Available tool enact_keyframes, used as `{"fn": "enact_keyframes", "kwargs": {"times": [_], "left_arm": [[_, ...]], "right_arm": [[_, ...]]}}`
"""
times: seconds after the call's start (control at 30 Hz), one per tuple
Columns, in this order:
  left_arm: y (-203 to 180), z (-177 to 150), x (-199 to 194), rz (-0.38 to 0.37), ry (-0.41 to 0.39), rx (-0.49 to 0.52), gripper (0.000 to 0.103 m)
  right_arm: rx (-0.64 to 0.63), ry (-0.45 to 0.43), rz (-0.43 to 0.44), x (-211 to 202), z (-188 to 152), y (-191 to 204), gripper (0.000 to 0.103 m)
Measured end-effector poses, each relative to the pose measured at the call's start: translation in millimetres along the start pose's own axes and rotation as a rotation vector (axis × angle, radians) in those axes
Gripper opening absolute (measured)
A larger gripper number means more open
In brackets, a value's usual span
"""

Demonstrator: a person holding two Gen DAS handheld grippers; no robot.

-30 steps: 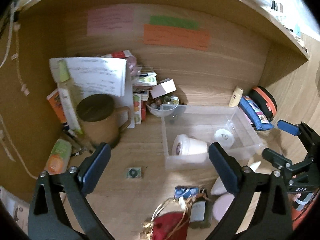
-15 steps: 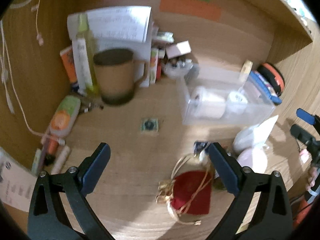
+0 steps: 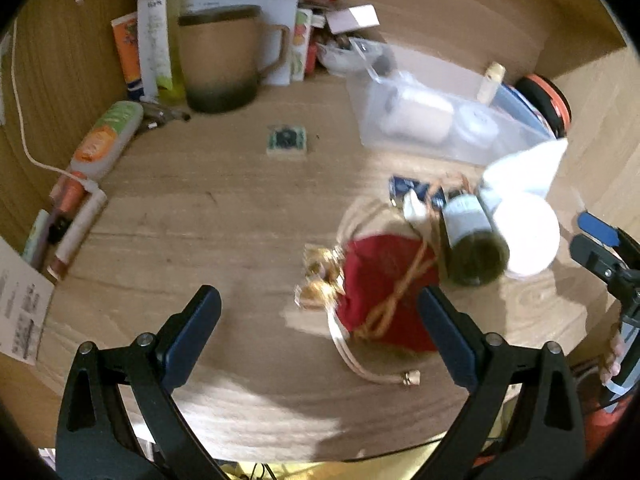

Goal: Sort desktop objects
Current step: 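Grasp the pink round fan with the right gripper while the left grasps the red velvet pouch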

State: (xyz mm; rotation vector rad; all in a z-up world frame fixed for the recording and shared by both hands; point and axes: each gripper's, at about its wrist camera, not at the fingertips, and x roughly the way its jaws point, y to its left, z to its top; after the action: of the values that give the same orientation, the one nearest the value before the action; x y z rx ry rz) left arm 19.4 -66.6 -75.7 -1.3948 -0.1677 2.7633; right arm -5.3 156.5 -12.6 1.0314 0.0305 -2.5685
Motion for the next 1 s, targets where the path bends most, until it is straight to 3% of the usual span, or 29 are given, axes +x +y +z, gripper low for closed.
{"fn": "enact_keyframes", "kwargs": {"times": [0.3, 0.47, 0.6, 0.67, 1.0], "left_arm": [[-24, -8, 12, 0.018, 0.001, 0.086, 0.101], [-33, -6, 18, 0.041, -0.018, 0.13, 0.101], [-30, -3, 20, 0.047, -0.038, 0.126, 0.101], [-28, -3, 19, 0.046, -0.049, 0.121, 0.096], [-4, 6, 12, 0.055, -0.064, 0.066, 0.035]], "right_arm": [[0.013, 0.046, 0.1, 25, -6, 18, 0.093], [0.027, 0.081, 0.126, 41, -5, 23, 0.081], [0.019, 0.095, 0.131, 51, -3, 28, 0.06], [0.005, 0.086, 0.138, 52, -3, 30, 0.054], [0.031, 0.038, 0.14, 46, -3, 22, 0.054]]}}
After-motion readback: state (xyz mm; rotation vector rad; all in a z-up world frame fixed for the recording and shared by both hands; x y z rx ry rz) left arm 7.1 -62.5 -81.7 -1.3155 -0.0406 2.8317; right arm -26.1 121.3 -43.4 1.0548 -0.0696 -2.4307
